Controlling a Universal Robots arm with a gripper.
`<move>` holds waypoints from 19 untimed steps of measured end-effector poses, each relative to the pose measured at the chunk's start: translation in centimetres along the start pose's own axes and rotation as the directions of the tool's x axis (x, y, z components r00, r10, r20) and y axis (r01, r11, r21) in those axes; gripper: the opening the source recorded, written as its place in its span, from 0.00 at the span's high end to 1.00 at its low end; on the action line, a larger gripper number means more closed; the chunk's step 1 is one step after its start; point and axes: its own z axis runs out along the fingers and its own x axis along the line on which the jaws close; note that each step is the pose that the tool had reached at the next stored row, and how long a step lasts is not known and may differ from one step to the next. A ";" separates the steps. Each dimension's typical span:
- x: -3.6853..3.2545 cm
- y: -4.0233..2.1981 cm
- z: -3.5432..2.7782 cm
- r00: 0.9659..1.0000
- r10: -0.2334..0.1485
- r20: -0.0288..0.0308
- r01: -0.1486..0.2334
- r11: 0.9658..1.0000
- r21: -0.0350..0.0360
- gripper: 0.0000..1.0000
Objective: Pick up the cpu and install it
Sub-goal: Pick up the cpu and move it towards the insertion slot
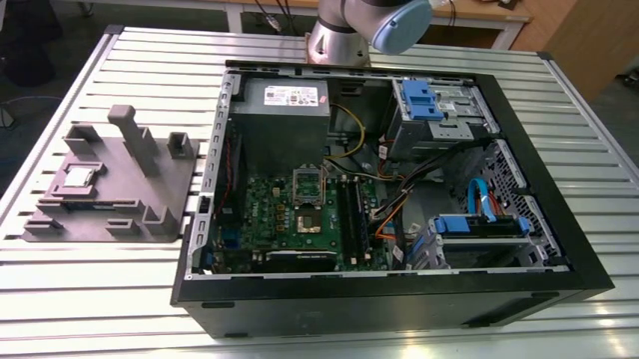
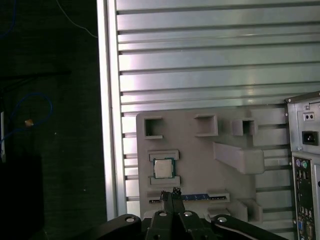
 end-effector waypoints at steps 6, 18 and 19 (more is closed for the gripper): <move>0.01 0.00 0.00 1.000 0.000 0.000 0.000 1.000 0.000 0.77; 0.02 0.00 0.00 1.000 0.000 0.000 0.000 1.000 0.000 0.41; 0.02 0.00 0.00 1.000 0.000 0.000 0.000 1.000 0.000 0.41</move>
